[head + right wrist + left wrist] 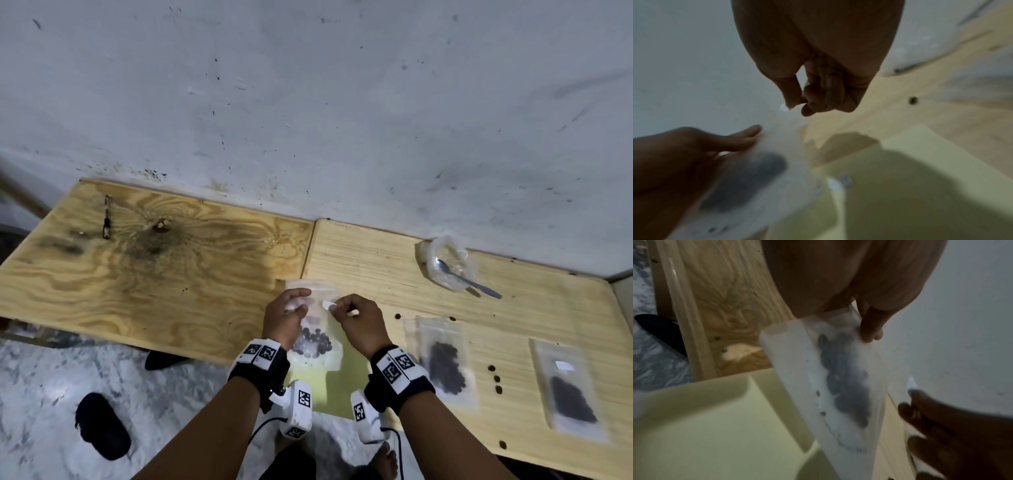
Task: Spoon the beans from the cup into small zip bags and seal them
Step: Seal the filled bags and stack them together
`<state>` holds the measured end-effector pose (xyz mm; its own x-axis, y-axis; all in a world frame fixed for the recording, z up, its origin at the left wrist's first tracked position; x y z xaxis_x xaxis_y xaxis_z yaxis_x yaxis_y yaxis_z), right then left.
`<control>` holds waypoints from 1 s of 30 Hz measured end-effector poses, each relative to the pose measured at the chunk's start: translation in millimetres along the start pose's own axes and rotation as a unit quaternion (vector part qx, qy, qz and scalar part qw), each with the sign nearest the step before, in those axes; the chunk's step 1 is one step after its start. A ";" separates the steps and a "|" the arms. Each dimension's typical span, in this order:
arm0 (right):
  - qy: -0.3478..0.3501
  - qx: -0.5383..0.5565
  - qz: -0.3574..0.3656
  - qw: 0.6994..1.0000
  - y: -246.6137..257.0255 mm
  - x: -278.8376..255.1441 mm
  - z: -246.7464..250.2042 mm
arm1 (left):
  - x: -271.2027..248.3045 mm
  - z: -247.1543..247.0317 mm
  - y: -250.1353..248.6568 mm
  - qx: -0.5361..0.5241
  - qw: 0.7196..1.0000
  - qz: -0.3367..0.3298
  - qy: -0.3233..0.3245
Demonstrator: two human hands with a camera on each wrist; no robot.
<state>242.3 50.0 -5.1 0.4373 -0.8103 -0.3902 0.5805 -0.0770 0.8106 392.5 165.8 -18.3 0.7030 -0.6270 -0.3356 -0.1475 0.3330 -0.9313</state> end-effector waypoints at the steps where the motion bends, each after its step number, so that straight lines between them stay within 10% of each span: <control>1: 0.004 -0.009 0.012 1.000 6.5 -2.0 -1.9 | -2.1 -6.0 -3.7 -0.012 1.000 0.000 0.008; 14: -0.139 -0.063 0.005 0.988 10.8 -22.4 24.5 | -16.0 -30.6 -9.8 -0.123 0.991 0.033 0.042; 30: -0.071 0.059 0.027 0.995 -6.2 -18.2 28.3 | -17.6 -34.0 -5.4 -0.060 0.997 0.017 0.054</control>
<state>211.3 48.8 9.4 0.3603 -0.8881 -0.2855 0.4707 -0.0911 0.8776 357.3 151.1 -12.1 0.6177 -0.6914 -0.3747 -0.2573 0.2726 -0.9271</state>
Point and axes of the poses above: each hand's wrist, its own x-axis towards the middle knuckle, its own z-axis out of the back of the hand, y = z × x, the point moved 10 cm from there along x, towards the middle knuckle, and after that the axes turned 3 degrees about -z, right-handed, at the moved point
